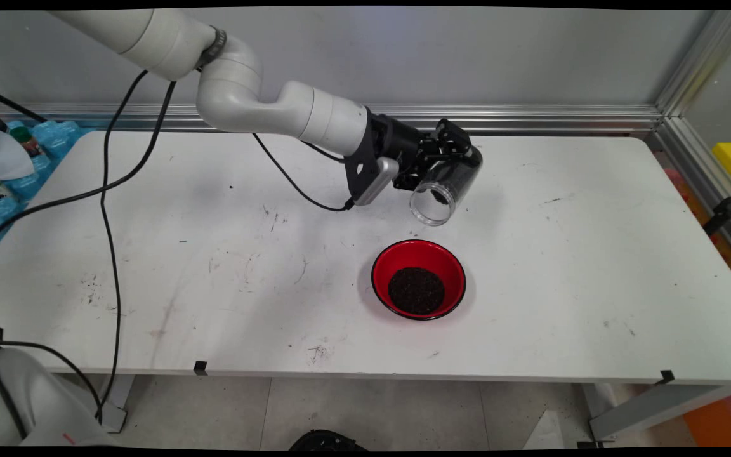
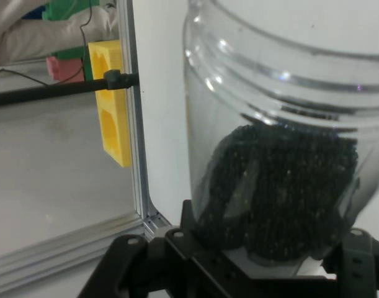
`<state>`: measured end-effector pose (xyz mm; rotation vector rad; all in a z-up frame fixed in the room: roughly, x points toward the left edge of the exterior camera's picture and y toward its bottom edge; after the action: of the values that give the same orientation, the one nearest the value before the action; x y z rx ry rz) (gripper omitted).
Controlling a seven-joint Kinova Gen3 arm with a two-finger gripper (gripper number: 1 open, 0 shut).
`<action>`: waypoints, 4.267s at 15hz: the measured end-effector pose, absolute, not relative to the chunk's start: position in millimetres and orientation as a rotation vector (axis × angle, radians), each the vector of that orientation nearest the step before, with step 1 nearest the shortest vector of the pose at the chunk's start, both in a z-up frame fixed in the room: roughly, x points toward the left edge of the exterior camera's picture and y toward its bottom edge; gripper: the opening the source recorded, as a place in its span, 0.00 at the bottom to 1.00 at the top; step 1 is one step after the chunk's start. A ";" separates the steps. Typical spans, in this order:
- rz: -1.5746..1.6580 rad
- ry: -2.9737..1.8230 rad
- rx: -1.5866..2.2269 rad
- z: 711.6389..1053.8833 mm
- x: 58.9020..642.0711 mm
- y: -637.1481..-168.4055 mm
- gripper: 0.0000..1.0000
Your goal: Pour the black seasoning powder in the red bowl
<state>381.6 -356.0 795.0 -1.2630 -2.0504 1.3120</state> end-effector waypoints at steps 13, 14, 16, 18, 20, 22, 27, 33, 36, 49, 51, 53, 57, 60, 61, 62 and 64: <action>1.317 -2.013 -1.292 784.0 375.4 -354.0 0.00; 1.315 -2.014 -1.287 784.1 375.2 -353.9 0.00; 1.308 -2.016 -1.276 784.6 375.2 -353.5 0.00; 1.295 -2.021 -1.255 786.1 376.0 -352.9 0.00; 1.279 -2.028 -1.236 787.2 377.5 -352.1 0.00; 1.263 -2.034 -1.223 787.5 379.9 -351.1 0.00; 1.246 -2.028 -1.208 785.3 388.7 -348.4 0.00; 1.266 -1.972 -1.213 774.9 395.1 -346.6 0.00; 1.278 -1.945 -1.218 770.8 396.4 -346.4 0.00; 1.365 -1.862 -1.301 755.8 394.8 -353.8 0.00; 1.379 -1.855 -1.318 753.9 393.7 -355.6 0.00; 1.393 -1.848 -1.331 752.3 392.4 -357.7 0.00; 1.424 -1.829 -1.358 748.8 388.1 -362.0 0.00; 1.441 -1.818 -1.373 746.4 385.4 -364.5 0.00; 1.448 -1.813 -1.380 745.3 384.5 -365.6 0.00; 1.455 -1.808 -1.387 744.2 383.7 -366.7 0.00; 1.467 -1.799 -1.401 742.4 382.4 -368.5 0.00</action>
<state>382.4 -368.5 742.4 -1.4009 -1.7992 1.4671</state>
